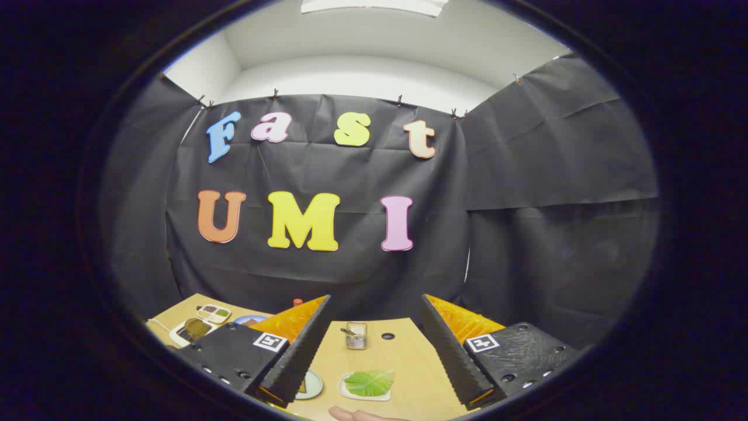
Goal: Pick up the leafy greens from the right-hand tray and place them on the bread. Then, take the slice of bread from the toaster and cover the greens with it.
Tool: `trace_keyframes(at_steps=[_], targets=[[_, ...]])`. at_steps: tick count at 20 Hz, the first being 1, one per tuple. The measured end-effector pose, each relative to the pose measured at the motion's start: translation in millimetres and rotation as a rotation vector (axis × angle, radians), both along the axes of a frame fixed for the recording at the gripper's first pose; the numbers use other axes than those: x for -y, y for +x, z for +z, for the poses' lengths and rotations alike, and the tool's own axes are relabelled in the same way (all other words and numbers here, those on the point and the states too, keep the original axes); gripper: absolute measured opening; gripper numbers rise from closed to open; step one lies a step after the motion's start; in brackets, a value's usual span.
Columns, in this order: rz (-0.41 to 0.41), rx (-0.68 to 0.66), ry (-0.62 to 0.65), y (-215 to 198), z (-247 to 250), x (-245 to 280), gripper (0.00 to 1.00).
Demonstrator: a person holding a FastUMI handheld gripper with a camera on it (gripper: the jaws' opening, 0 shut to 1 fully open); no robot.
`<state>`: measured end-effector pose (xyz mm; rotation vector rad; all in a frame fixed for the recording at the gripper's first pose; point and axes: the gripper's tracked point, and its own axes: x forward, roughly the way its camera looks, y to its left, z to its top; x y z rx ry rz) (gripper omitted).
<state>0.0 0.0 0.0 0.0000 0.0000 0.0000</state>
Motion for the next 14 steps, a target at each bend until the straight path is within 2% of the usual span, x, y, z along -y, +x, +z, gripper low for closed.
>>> trace_keyframes(at_steps=[3, 7, 14], targets=[[-0.028, -0.013, -0.002, -7, -4, 6, 0.95], [-0.021, -0.032, 0.003, -12, -13, 13, 0.95], [0.048, -0.07, -0.002, -3, -36, 37, 0.95]])
